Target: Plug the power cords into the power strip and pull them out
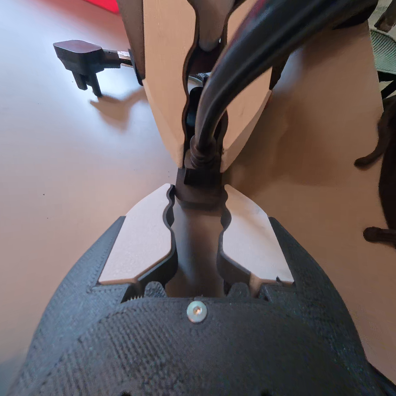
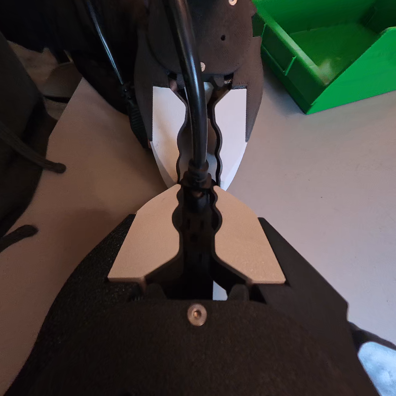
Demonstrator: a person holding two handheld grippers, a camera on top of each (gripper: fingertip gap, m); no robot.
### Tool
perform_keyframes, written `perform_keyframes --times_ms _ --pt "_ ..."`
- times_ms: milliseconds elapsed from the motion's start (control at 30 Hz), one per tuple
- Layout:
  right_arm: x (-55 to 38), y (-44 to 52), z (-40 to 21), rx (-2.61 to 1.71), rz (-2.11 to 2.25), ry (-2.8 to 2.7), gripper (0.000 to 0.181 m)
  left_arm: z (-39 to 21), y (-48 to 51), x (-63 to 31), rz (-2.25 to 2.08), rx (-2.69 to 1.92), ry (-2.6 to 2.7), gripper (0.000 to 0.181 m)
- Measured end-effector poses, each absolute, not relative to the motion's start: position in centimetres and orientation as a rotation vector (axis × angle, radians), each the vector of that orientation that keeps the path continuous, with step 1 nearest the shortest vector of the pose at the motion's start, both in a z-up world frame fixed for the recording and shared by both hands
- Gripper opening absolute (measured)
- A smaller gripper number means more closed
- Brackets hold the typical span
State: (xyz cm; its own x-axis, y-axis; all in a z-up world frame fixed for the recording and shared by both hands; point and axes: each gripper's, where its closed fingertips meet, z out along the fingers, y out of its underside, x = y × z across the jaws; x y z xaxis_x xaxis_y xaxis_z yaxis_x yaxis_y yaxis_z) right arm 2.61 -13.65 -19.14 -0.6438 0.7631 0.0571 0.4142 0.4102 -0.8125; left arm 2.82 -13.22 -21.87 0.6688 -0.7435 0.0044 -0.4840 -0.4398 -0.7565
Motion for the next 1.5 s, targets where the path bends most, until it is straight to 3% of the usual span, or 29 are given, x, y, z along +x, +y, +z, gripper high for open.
perform_keyframes --times_ms 1500 --pt "3.6 -14.1 -18.6 -0.97 1.199 -2.183 0.02 -22.5 -13.3 4.2 -0.528 -2.265 0.91 0.044"
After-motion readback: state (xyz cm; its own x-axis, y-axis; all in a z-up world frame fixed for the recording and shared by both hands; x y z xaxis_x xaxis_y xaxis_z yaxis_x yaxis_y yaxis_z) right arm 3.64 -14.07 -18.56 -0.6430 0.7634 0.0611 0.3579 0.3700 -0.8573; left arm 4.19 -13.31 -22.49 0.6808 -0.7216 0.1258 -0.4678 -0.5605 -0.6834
